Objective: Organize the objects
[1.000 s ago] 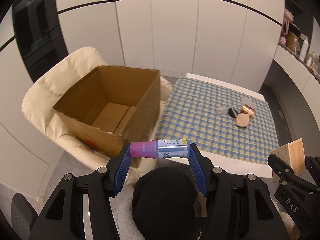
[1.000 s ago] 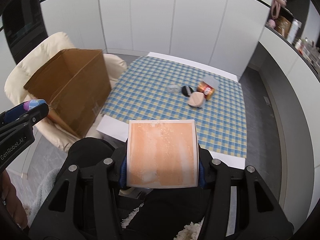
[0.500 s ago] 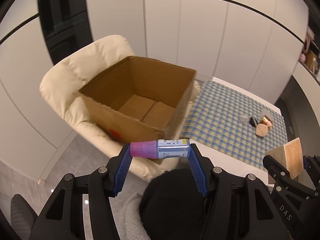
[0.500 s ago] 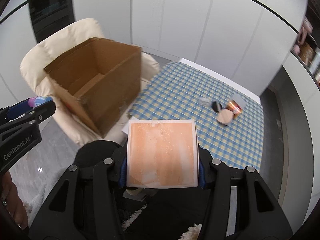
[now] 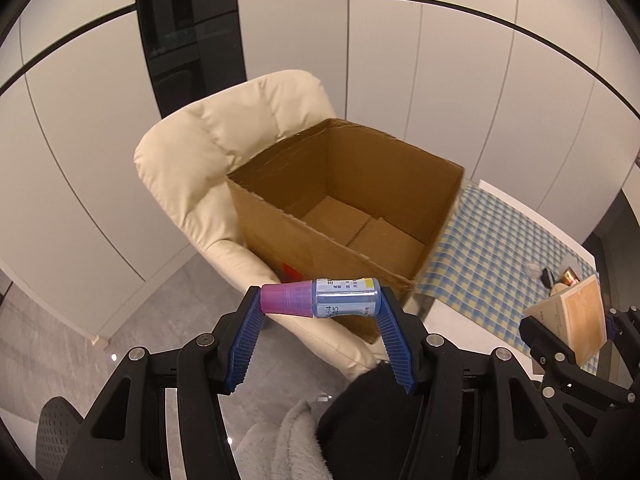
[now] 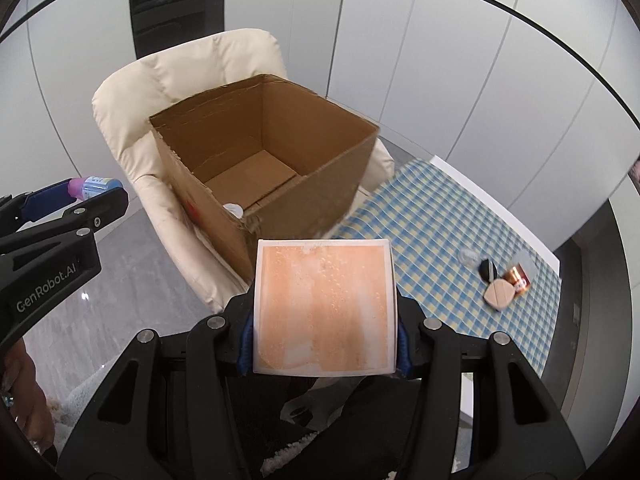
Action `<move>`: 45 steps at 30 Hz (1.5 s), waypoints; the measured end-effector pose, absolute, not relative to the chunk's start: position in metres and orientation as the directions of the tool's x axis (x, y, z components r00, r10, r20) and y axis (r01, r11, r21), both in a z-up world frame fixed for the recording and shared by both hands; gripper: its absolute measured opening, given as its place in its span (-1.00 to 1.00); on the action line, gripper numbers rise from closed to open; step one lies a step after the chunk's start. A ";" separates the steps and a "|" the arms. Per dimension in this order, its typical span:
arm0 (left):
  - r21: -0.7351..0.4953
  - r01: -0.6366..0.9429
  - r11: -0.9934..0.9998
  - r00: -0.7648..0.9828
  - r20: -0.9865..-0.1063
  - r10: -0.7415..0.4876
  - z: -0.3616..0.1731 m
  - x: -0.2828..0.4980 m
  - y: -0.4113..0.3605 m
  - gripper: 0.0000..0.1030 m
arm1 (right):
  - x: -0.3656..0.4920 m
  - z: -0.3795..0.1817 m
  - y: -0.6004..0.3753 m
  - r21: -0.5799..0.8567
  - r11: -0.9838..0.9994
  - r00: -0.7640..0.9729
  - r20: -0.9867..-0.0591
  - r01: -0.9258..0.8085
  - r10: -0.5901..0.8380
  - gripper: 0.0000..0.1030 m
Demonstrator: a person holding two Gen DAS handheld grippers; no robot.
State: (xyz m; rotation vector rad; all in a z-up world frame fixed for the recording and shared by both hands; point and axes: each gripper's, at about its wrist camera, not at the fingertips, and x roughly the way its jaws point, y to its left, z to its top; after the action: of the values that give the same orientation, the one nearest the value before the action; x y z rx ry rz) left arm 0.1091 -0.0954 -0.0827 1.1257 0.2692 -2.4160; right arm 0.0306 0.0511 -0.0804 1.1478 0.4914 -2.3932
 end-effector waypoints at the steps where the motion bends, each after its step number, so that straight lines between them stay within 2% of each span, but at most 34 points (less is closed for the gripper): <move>1: 0.013 0.487 -0.874 -0.555 -0.768 -0.320 -0.085 0.108 -0.099 0.12 | 0.030 -0.081 0.049 -0.125 -0.839 -0.557 -0.797 0.529 -0.232 0.05; 13: -0.014 0.509 -0.861 -0.524 -0.798 -0.297 -0.103 0.100 -0.120 0.12 | 0.018 -0.098 0.031 -0.134 -0.826 -0.528 -0.821 0.547 -0.216 0.05; 32: -0.074 0.520 -0.851 -0.560 -0.782 -0.275 -0.099 0.060 -0.144 0.12 | -0.016 -0.106 0.006 -0.139 -0.817 -0.522 -0.825 0.560 -0.217 0.05; 45: -0.037 0.516 -0.856 -0.572 -0.758 -0.312 -0.096 0.005 -0.154 0.12 | -0.064 -0.105 -0.020 -0.123 -0.829 -0.535 -0.812 0.546 -0.233 0.05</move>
State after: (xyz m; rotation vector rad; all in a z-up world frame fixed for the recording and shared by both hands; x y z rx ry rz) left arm 0.0047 -0.1539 -0.0964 1.0906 0.3512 -2.4061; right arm -0.0645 -0.0197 -0.1052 1.1708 0.5082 -2.3598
